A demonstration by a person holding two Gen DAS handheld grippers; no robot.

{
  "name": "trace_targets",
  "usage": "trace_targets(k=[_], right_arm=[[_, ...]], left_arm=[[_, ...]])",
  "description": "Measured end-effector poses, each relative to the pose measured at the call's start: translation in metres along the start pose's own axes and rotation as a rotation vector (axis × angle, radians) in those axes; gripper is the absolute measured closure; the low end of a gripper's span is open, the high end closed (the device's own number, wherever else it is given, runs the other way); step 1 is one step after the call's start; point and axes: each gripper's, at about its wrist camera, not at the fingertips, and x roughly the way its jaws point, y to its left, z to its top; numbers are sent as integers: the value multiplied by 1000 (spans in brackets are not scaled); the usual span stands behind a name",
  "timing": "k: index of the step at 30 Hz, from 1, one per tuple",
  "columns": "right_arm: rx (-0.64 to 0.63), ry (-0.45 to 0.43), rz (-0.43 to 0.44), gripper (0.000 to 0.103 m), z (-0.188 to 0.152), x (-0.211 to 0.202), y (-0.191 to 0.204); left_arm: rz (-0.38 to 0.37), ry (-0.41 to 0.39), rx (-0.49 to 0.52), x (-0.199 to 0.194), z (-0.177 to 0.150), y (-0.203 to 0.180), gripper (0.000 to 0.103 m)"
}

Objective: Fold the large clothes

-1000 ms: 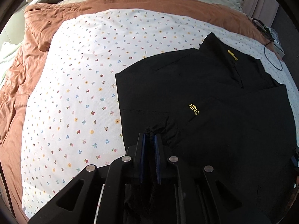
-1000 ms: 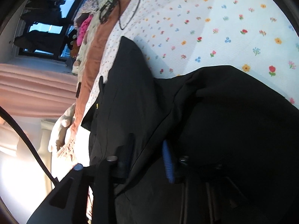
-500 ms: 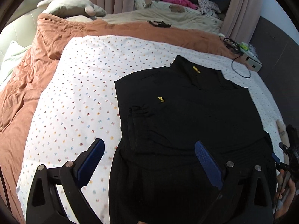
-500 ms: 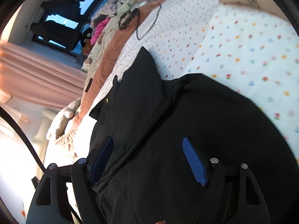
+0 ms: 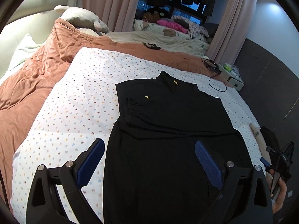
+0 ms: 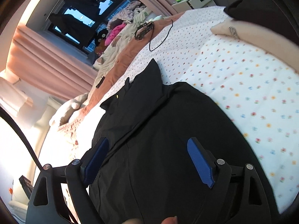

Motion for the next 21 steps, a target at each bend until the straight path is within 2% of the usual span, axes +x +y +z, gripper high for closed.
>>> trace_targets(k=[4, 7, 12, 15, 17, 19, 21], right_arm=[[-61, 13, -18, 18, -10, -28, 4], [-127, -6, -49, 18, -19, -50, 10], [-208, -4, -51, 18, -38, -83, 14], [-250, 6, -39, 18, -48, -99, 13], [-248, -2, 10, 18, -54, -115, 7], [-240, -39, 41, 18, -59, -131, -2], [-261, -81, 22, 18, -65, -147, -12]], left_arm=[[-29, -66, 5, -35, -29, -1, 4], [-18, -85, 2, -55, -50, 0, 4], [-35, -147, -10, -85, -84, 4, 4], [-12, -149, -18, -95, -104, 8, 4], [-13, -150, -23, -101, -118, 11, 4], [-33, -143, -54, -107, -132, 17, 4], [-46, -116, -77, -110, -144, 21, 4]])
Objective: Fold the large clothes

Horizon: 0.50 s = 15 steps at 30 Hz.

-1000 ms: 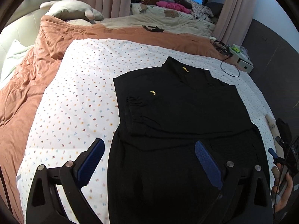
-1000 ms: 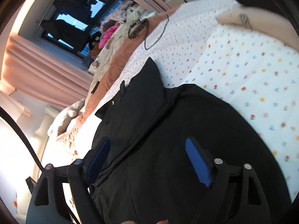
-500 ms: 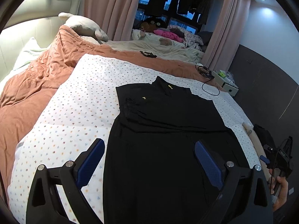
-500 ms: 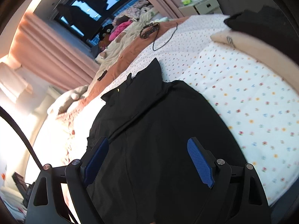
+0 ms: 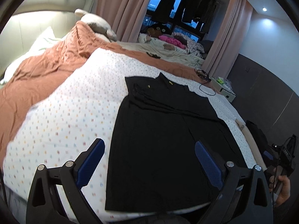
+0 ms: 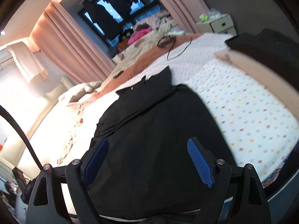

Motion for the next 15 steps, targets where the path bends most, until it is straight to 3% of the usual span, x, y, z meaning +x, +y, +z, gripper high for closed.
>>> trace_targets(k=[6, 13, 15], right_arm=[[-110, 31, -131, 18, -21, -36, -11], [-228, 90, -177, 18, -49, -65, -10], [-253, 95, -221, 12, -54, -72, -8]], left_arm=[[22, 1, 37, -17, -34, 1, 4], [28, 30, 13, -23, -65, 9, 4], [21, 43, 1, -22, -71, 10, 4]])
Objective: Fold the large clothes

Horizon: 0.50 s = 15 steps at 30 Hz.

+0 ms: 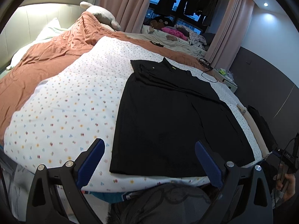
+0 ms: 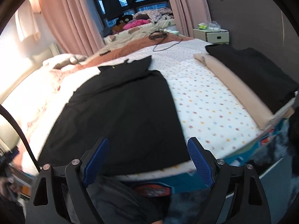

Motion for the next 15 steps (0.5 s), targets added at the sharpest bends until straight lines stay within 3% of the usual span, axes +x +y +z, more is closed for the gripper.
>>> trace_targets(k=[4, 13, 15], right_arm=[[29, 25, -18, 3, -6, -2, -1], [85, 67, -13, 3, -15, 13, -19], [110, 77, -5, 4, -16, 21, -26]], left_arm=[[1, 35, -19, 5, -14, 4, 4], [-1, 119, -127, 29, -38, 32, 4], [-8, 145, -156, 39, -40, 40, 11]])
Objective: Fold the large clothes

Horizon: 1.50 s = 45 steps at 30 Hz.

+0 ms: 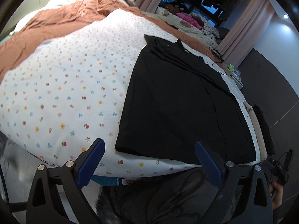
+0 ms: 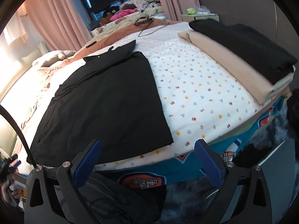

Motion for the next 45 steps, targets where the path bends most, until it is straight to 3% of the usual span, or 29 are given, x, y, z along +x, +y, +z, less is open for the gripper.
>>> trace_targets(k=[2, 5, 11, 15, 19, 27, 30, 34, 36, 40, 43, 45], right_arm=[[25, 7, 9, 8, 0, 7, -6], [52, 25, 32, 29, 3, 20, -11], [145, 54, 71, 29, 4, 53, -27], [208, 76, 123, 46, 4, 73, -33], [265, 65, 176, 46, 4, 82, -38], [372, 80, 469, 46, 3, 92, -50], [392, 83, 471, 46, -1, 95, -57], [423, 79, 391, 46, -6, 96, -66], [432, 71, 367, 46, -8, 95, -68], [445, 68, 370, 46, -12, 94, -62], [467, 72, 403, 47, -14, 97, -56], [477, 71, 404, 66, -11, 104, -54]], left_arm=[[5, 25, -19, 11, 1, 6, 20], [15, 57, -54, 27, 4, 15, 32], [0, 82, -85, 46, 13, 23, 38], [-4, 99, -116, 52, 22, 29, 42], [-55, 128, -163, 53, 23, 33, 42], [-226, 190, -298, 49, 11, 40, 42], [-243, 173, -310, 52, 11, 40, 42], [-227, 154, -306, 62, 19, 33, 43], [-200, 164, -297, 70, 22, 30, 60], [-176, 167, -304, 77, 24, 28, 70], [-141, 160, -300, 79, 24, 27, 87], [-128, 147, -300, 76, 24, 27, 92]])
